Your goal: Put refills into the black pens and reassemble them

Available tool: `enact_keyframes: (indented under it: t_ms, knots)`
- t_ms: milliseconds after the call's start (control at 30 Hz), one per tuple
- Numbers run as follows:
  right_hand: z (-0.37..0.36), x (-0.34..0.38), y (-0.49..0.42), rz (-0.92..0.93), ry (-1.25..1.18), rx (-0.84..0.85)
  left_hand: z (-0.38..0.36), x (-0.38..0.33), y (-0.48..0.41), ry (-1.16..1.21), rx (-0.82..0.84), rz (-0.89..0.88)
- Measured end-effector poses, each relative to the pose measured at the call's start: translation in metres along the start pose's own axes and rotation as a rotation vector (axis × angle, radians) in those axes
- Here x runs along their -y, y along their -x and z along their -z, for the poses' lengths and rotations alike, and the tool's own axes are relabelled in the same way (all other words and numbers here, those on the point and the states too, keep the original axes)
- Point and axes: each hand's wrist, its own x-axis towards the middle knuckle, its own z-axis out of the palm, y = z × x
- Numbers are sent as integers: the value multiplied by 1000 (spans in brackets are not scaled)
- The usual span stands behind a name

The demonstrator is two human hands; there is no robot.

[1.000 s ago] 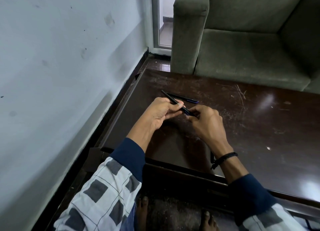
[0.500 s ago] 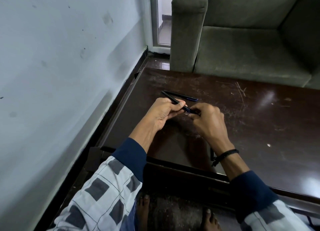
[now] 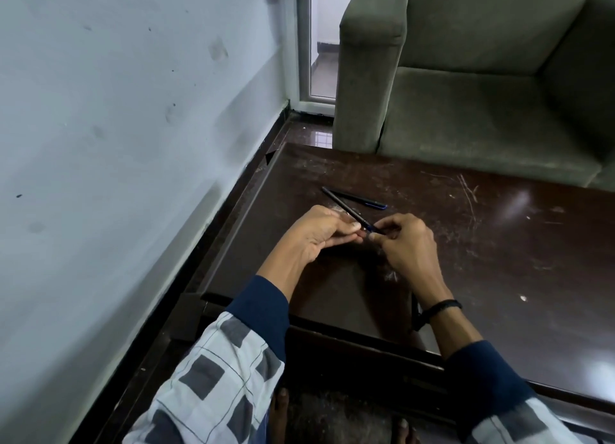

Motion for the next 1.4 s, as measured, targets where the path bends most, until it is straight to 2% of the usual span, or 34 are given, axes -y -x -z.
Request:
enact_keyframes:
  t_ms: [167, 333, 567, 1400]
  knots:
    - [8, -9, -18, -36, 12, -43, 3, -1, 2, -100, -31, 21]
    - [1, -10, -44, -41, 76, 16, 5, -4, 1, -214, -142, -7]
    - [-9, -16, -70, -30, 73, 50, 17, -7, -4, -168, -275, -105]
    - [-24, -16, -79, -33, 14, -36, 21, -5, -7, -157, -269, -160]
